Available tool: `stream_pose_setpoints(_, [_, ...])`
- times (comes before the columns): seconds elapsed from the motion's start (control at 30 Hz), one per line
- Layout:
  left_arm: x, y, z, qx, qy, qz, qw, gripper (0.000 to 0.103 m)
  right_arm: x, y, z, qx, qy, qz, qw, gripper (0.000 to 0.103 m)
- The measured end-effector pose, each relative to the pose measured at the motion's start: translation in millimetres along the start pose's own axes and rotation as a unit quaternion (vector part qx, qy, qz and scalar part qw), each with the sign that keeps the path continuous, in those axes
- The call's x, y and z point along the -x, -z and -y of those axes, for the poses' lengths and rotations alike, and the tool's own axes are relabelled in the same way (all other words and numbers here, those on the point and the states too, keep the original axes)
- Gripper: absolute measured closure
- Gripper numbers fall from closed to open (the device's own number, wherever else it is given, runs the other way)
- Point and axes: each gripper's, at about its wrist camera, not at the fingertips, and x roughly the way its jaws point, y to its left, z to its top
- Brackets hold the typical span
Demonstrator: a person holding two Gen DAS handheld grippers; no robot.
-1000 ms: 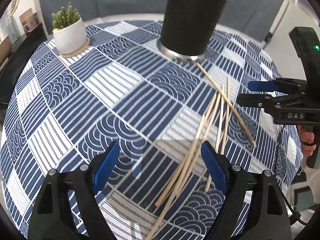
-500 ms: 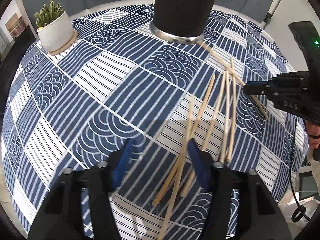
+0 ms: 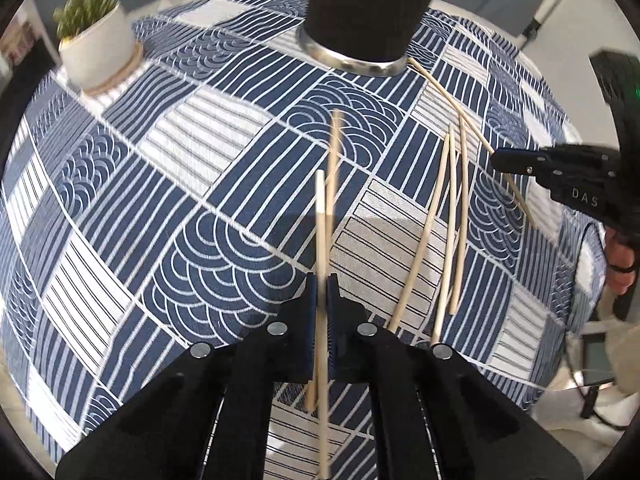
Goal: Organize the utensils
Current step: 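Close the right tool on one stick while the left tool closes on another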
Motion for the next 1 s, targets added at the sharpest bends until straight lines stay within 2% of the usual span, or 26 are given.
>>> stream_pose_setpoints(0.43, [37, 10, -6, 0.023, -0.009, 0.026, 0.9994, 0.098, 38, -2, 7, -0.018, -0.015, 0.05, 0.998, 0.098])
stream_pose_setpoints(0.77, [22, 23, -4, 0.015, -0.029, -0.01, 0.9994, 0.098, 46, 12, 14, -0.025, -0.015, 0.057, 0.998, 0.098])
stream_pose_setpoints(1.0, [13, 33, 3, 0.003, -0.047, -0.023, 0.9986, 0.098, 29, 27, 13, -0.012, -0.006, 0.03, 0.999, 0.098])
